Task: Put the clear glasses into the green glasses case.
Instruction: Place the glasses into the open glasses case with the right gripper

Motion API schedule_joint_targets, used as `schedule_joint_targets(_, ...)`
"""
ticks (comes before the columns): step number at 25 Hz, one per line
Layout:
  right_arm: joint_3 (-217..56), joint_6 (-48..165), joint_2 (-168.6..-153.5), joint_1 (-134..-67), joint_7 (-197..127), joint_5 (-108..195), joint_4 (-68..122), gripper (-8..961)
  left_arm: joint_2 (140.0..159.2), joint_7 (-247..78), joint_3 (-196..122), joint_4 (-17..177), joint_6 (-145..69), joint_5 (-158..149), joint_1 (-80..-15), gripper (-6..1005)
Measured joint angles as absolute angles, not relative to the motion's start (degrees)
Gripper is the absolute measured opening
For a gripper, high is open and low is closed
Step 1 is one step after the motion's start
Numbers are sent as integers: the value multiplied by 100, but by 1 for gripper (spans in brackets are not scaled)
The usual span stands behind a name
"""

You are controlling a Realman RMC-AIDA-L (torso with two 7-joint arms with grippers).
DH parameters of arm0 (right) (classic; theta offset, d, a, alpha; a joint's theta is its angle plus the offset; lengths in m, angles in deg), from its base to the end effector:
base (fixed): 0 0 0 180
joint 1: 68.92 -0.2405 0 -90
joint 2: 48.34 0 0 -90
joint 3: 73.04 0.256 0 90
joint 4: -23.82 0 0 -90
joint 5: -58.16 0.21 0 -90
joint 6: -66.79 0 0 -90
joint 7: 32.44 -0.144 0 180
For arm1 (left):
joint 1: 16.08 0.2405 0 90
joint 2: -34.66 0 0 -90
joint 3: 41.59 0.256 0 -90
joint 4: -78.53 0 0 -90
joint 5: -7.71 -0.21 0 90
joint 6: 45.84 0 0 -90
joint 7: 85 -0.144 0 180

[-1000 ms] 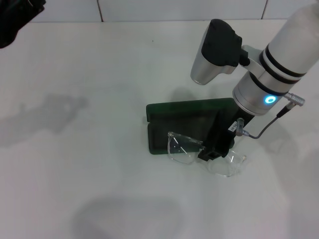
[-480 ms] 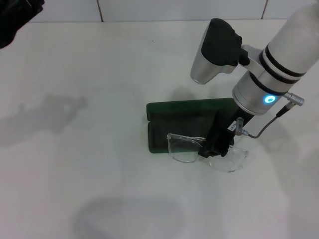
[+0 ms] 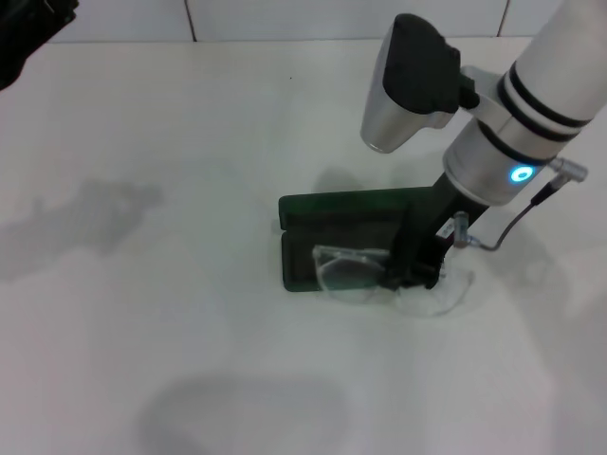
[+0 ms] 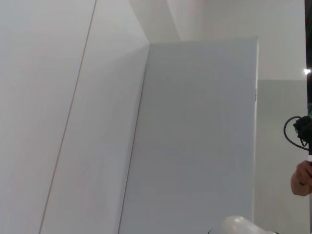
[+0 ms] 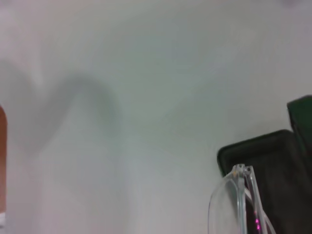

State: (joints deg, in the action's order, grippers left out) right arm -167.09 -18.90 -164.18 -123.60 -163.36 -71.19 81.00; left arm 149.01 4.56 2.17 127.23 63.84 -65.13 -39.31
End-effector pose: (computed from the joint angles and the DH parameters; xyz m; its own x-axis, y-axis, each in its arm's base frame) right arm 0.1005 0.3633 -0.0649 0.9044 -0.1924 0.3809 -0.1927 -0.9805 -0.0379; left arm -0.2077 0.3022 0.1190 0.4412 0.0470 0.8962 0.2791 -0.9563 -0.0873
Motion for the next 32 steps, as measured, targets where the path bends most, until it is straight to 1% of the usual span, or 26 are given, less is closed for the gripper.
schedule_joint_targets(9,-16764,-1841,-16449,-12354,-15879,-7766,8389,69,14891,455,217,12723,6384,-6505,-3928,102)
schedule_joint_targets(32,-17072,-1164,-16453,-12325,-15433,-7564,8268,68,14909,456,217,12722,6384,-6506,-3876,102)
